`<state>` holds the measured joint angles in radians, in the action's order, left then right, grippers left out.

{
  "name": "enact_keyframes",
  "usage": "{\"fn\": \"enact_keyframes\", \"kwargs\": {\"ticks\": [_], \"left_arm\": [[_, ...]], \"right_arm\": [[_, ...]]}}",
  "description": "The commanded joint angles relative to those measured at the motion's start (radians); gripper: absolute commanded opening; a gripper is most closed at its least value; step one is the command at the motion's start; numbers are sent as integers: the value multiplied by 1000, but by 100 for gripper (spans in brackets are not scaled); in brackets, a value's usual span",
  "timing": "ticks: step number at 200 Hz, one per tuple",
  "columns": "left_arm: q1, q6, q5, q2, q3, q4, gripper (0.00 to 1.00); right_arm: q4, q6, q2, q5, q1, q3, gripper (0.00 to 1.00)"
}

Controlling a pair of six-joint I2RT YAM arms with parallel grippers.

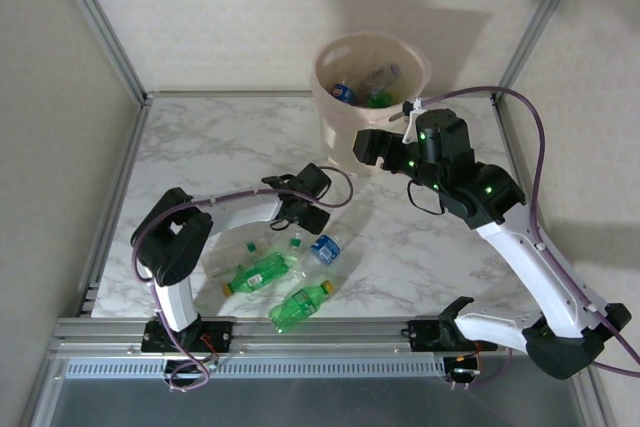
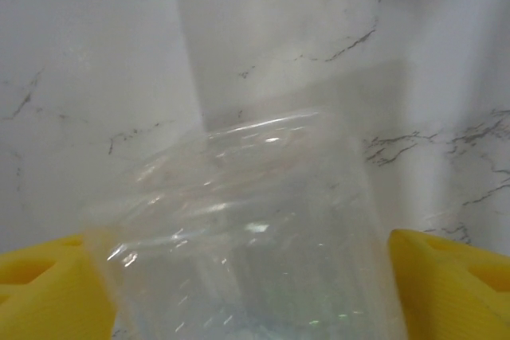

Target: Put the plastic bottles in the bin

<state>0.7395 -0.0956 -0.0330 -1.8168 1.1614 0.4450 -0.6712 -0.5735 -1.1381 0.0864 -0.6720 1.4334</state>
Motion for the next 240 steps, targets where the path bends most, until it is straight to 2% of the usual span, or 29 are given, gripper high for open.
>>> {"fn": "enact_keyframes", "kwargs": {"ticks": [1,31,68,111,157,177,204,223,240], "left_arm": [[-17,-26,31,-12,-19,-13,78],[-28,-47,40,17,-23,-40,71],[-49,-77,40,37,-19,-71,55],[-70,-108,44,86,-14,-74,52],[-124,-165,3,177,51,-24,47],[-169,-237,-101,242,153,35,49],[-213,-295,-130,301,374,78,50],[-213,-320,-122,274,555,80,52],[-213,-366,-54,218,712,53,52]], "right_arm": [[-16,-14,0,22,-8,11,85],[-18,-18,0,19,-8,9,80],[-99,-26,18,7,-16,-47,75],[-154,-70,93,25,-44,-168,75],[-121,-89,102,54,-44,-169,76],[-112,-91,91,69,-43,-171,76],[-93,-88,80,64,-42,-167,76],[-69,-83,80,65,-41,-166,76],[-55,-76,80,61,-37,-163,75]]}}
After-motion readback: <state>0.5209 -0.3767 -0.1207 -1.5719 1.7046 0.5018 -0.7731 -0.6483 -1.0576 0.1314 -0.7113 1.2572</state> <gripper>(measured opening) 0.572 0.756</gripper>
